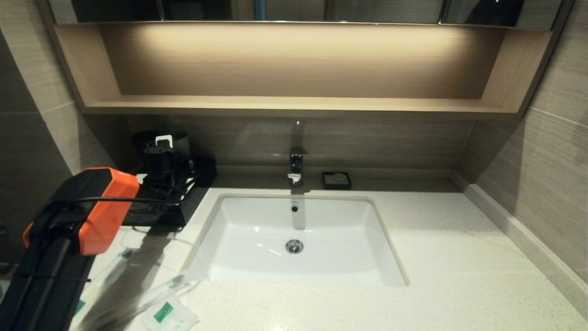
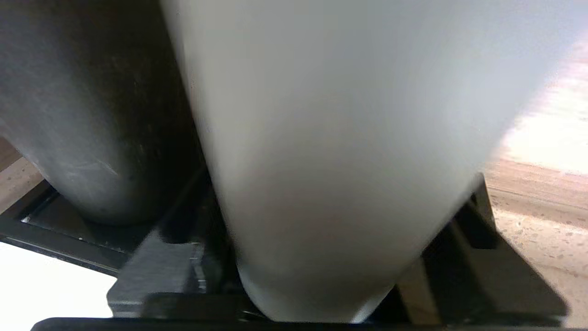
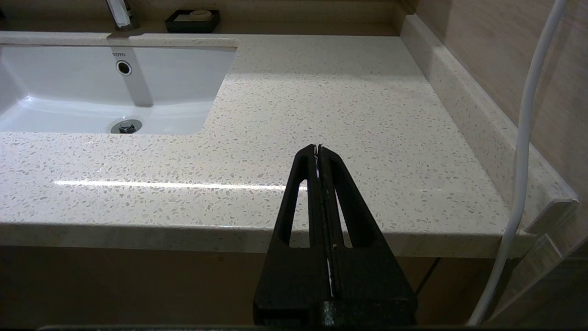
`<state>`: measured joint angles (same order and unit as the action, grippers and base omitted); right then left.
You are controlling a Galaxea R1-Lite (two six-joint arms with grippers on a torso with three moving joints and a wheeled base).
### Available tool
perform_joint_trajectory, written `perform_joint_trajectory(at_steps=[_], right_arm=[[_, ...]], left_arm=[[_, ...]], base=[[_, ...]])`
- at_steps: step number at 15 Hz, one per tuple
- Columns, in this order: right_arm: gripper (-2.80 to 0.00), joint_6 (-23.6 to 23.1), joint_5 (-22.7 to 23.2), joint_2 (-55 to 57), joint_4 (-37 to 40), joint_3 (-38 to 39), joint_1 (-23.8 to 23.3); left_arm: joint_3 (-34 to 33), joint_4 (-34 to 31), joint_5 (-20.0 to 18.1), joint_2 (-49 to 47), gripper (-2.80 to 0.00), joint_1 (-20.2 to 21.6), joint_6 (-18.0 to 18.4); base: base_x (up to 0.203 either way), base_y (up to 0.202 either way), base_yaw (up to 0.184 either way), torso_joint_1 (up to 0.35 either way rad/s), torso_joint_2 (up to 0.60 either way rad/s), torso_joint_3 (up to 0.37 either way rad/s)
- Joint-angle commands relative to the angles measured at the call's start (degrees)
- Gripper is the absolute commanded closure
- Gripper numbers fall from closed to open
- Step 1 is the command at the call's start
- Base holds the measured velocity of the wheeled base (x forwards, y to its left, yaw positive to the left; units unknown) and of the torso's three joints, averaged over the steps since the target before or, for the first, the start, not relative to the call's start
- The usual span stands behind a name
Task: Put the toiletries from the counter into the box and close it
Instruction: Place the cup on the storage box
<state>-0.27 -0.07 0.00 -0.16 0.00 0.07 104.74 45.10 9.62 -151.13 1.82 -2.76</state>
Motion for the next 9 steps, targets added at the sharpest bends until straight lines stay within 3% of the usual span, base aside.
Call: perform_joint_trajectory(at_steps=[1, 9], right_arm=[[0.00, -0.1, 0.0, -0.1, 0.0, 0.1, 0.0], [0.00, 0.0, 0.0, -0.1, 0.0, 0.0, 0.0]], left_arm=[[-0.8, 1.4, 0.2, 0.4, -2.80, 0.0, -0.1], [-4.5, 4.6, 0.4, 2.7, -2.80, 0.0, -0.1]], base=[[0.000, 0.000, 0.000, 0.000, 0.00, 0.000], [0.000, 0.000, 0.000, 0.000, 0.00, 0.000]])
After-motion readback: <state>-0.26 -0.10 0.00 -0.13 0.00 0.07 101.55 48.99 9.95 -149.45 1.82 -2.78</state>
